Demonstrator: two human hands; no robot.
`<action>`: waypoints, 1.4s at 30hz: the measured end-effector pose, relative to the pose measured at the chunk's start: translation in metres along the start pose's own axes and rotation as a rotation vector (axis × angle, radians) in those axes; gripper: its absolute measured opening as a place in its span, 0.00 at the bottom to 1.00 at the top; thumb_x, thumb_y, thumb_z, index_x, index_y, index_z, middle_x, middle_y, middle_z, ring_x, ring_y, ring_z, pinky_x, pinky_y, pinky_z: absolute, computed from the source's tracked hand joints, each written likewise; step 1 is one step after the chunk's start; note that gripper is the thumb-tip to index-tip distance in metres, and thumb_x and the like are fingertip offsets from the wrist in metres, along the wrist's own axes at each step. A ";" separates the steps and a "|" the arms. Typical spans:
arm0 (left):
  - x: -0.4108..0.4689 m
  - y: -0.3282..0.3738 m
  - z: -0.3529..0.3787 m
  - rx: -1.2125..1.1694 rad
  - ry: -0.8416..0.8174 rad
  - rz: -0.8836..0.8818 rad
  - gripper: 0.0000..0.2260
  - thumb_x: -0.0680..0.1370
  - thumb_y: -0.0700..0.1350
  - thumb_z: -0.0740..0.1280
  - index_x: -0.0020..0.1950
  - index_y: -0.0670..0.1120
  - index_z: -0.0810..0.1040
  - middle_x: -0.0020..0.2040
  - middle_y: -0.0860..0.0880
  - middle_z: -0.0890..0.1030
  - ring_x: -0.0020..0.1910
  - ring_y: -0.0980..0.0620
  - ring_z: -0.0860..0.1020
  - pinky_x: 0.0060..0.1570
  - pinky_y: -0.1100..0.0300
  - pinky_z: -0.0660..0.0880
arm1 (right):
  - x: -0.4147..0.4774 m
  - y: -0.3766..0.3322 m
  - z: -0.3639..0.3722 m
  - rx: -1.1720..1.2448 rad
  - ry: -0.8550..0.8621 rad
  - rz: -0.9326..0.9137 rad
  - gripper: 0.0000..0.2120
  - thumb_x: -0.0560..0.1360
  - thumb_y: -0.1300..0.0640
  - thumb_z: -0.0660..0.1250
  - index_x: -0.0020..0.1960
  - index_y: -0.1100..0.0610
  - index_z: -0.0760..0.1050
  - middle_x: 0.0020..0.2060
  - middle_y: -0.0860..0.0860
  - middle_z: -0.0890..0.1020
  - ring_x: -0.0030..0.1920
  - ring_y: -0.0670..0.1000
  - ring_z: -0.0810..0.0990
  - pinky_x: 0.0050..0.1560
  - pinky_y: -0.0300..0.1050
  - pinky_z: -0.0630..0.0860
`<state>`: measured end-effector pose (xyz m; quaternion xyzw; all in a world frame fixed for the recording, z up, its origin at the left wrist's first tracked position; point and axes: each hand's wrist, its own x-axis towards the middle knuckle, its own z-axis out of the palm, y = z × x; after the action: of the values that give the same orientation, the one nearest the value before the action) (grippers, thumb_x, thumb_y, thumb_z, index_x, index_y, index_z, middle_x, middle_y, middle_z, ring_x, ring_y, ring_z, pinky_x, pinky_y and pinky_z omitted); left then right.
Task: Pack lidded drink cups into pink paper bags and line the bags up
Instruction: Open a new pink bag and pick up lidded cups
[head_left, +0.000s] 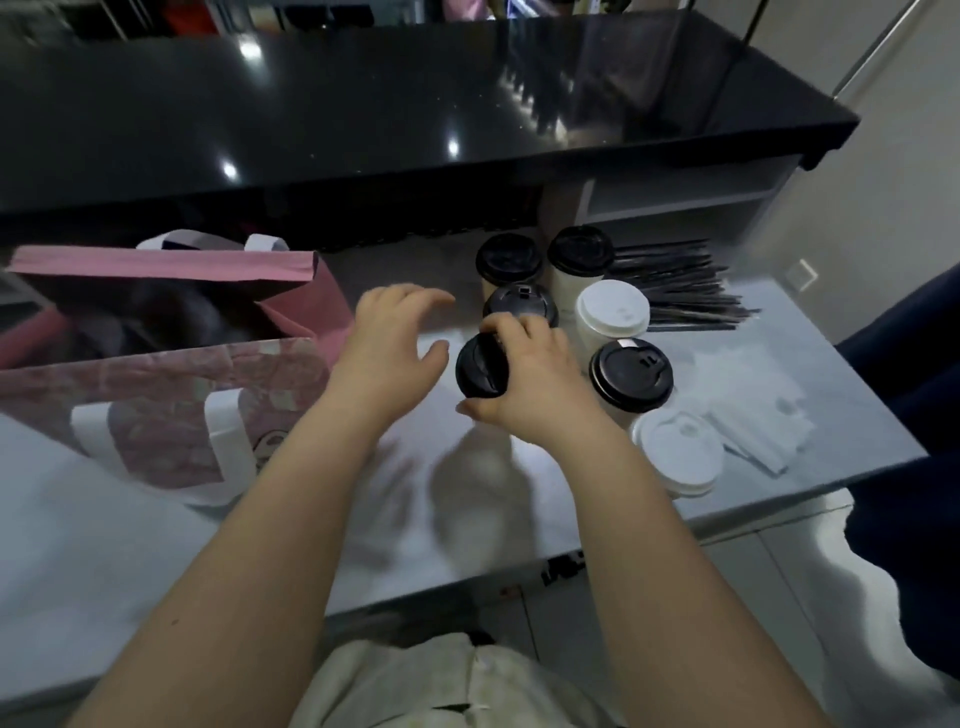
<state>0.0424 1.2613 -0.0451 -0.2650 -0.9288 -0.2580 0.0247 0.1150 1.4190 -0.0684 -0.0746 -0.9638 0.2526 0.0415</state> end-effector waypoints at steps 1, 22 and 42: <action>0.003 0.003 -0.009 -0.003 0.023 0.032 0.20 0.75 0.42 0.68 0.67 0.49 0.75 0.65 0.49 0.75 0.69 0.46 0.68 0.68 0.51 0.63 | 0.001 -0.004 -0.009 0.023 0.004 -0.037 0.39 0.62 0.40 0.77 0.67 0.46 0.64 0.62 0.49 0.67 0.60 0.56 0.65 0.59 0.50 0.68; -0.064 -0.128 -0.164 -0.103 0.263 -0.247 0.11 0.74 0.42 0.71 0.50 0.58 0.80 0.45 0.60 0.79 0.47 0.63 0.77 0.46 0.63 0.75 | 0.059 -0.176 -0.054 0.566 0.278 -0.432 0.32 0.64 0.43 0.76 0.66 0.42 0.70 0.60 0.37 0.70 0.64 0.45 0.71 0.65 0.47 0.72; -0.036 -0.190 -0.174 0.378 -0.367 0.038 0.61 0.59 0.69 0.75 0.77 0.59 0.35 0.80 0.51 0.39 0.77 0.44 0.35 0.72 0.42 0.35 | 0.057 -0.224 0.012 -0.133 0.097 -0.147 0.42 0.61 0.45 0.80 0.70 0.43 0.64 0.63 0.46 0.65 0.63 0.50 0.63 0.66 0.51 0.67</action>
<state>-0.0384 1.0204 0.0108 -0.3155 -0.9442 -0.0269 -0.0903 0.0296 1.2295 0.0345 -0.0185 -0.9782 0.1805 0.1013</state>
